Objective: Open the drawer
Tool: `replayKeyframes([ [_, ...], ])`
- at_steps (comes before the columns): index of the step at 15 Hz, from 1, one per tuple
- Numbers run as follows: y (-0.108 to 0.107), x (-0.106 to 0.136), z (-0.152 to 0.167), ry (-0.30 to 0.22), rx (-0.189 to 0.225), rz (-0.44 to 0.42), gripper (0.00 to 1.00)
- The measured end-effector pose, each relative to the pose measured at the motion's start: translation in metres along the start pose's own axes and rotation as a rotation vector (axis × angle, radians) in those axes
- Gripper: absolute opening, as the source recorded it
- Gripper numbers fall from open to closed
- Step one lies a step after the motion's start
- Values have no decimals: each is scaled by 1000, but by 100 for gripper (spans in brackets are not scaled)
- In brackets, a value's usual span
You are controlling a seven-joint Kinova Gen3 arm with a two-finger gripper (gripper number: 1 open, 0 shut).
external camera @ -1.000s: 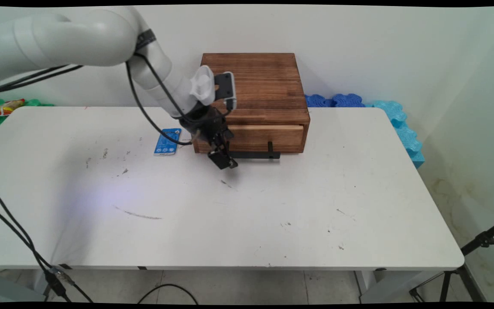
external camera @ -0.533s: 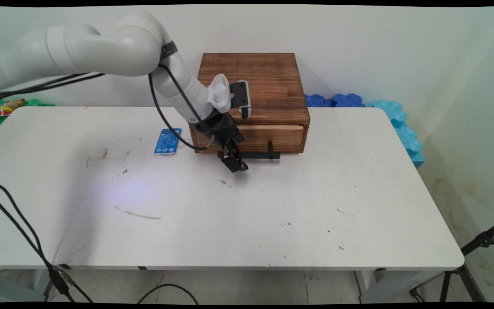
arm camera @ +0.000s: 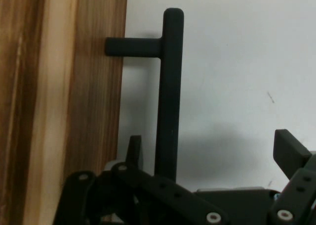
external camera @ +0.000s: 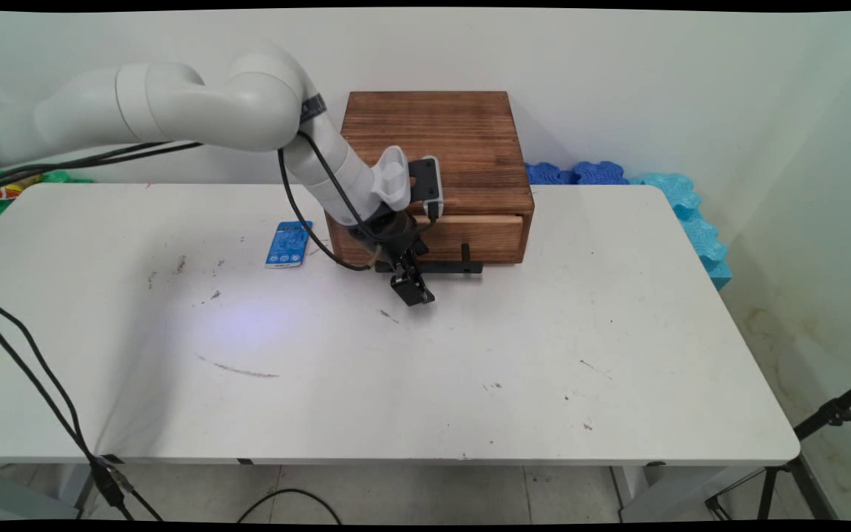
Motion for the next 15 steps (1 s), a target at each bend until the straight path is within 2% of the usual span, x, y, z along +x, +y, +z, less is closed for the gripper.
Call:
replayKeyframes([
  [15, 6, -4, 26, -9, -17, 8, 100],
])
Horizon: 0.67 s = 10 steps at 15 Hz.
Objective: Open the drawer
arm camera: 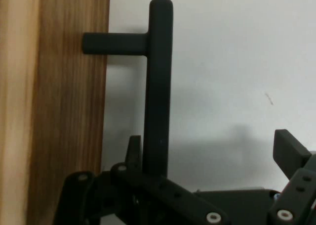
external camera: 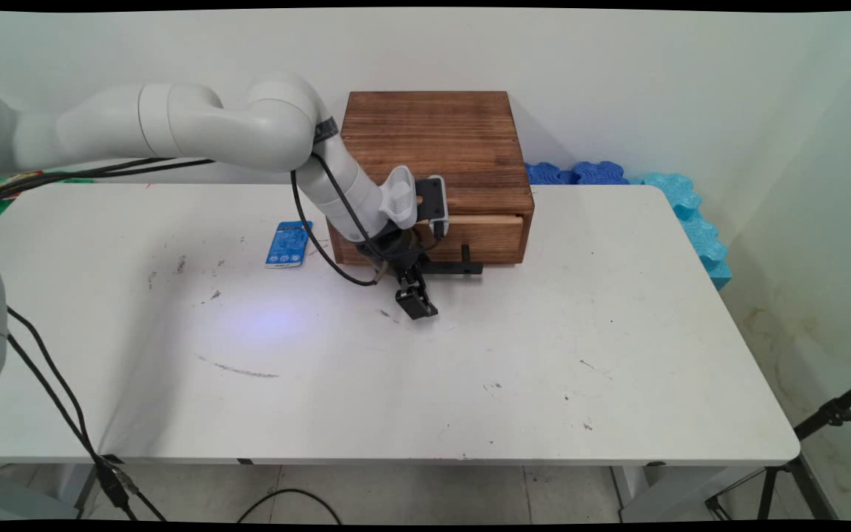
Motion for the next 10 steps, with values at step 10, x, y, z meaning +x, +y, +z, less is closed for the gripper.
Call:
replayKeyframes([
  [10, 26, 2, -3, 4, -21, -30, 100],
])
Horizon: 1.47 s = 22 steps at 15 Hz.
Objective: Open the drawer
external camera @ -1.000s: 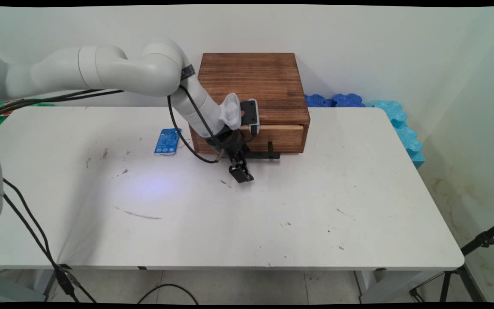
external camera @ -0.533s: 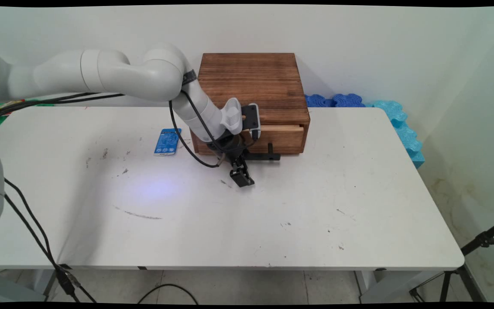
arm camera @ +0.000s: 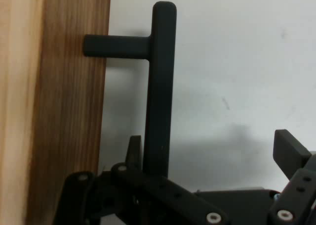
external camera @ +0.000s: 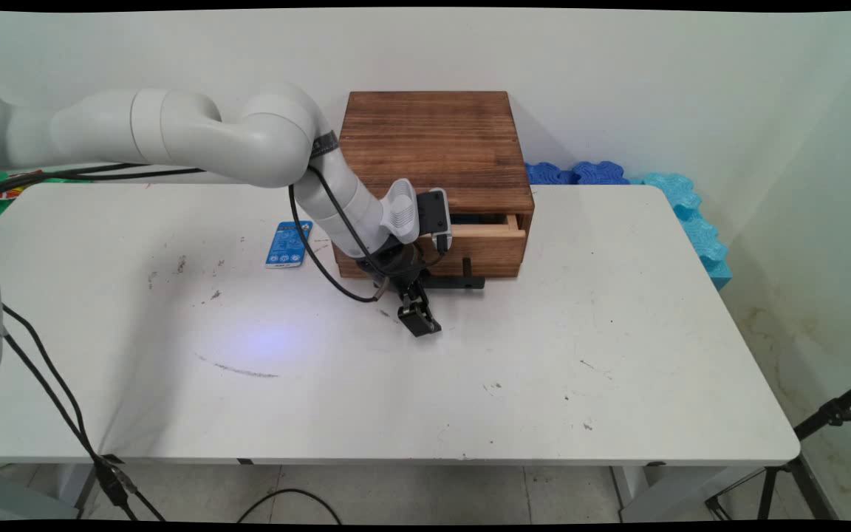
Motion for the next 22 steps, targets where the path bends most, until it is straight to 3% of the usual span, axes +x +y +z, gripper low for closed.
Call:
replayKeyframes([
  [22, 88, 0, -18, 2, -69, -81, 100],
])
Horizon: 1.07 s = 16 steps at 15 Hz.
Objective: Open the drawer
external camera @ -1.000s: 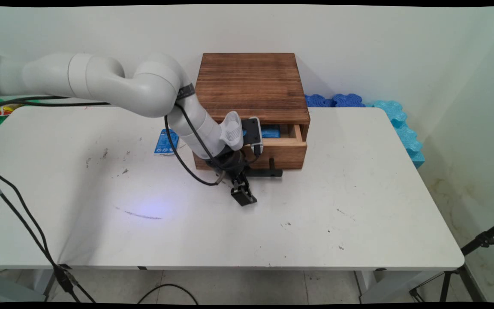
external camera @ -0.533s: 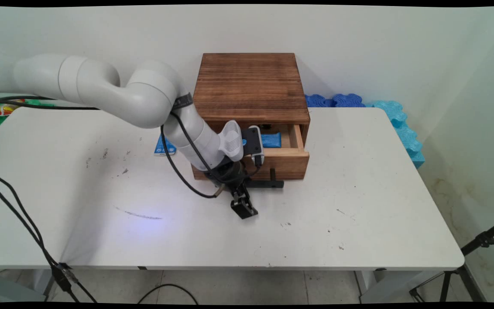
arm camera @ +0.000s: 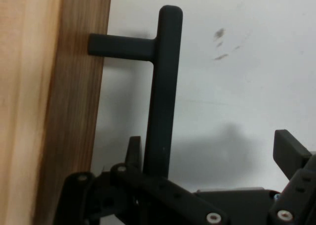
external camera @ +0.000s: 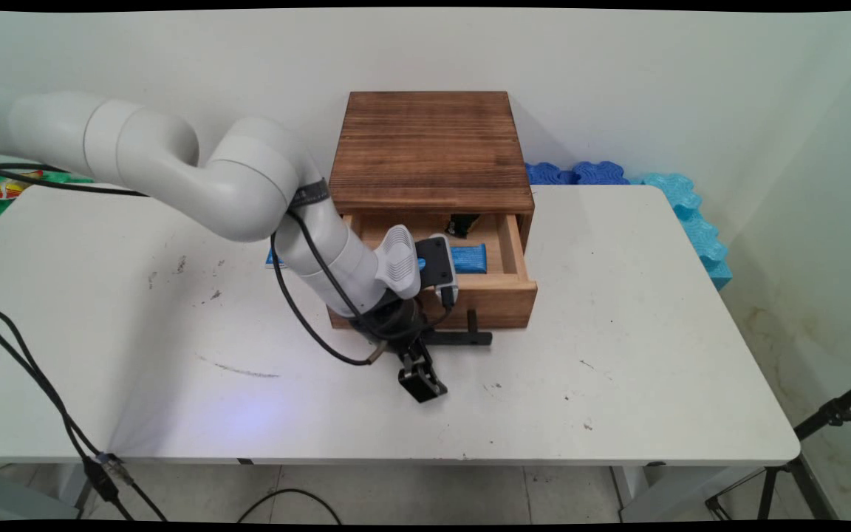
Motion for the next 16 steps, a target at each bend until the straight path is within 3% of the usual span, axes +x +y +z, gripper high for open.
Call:
replayKeyframes([
  [16, 57, -5, -7, 4, -53, -2, 100],
])
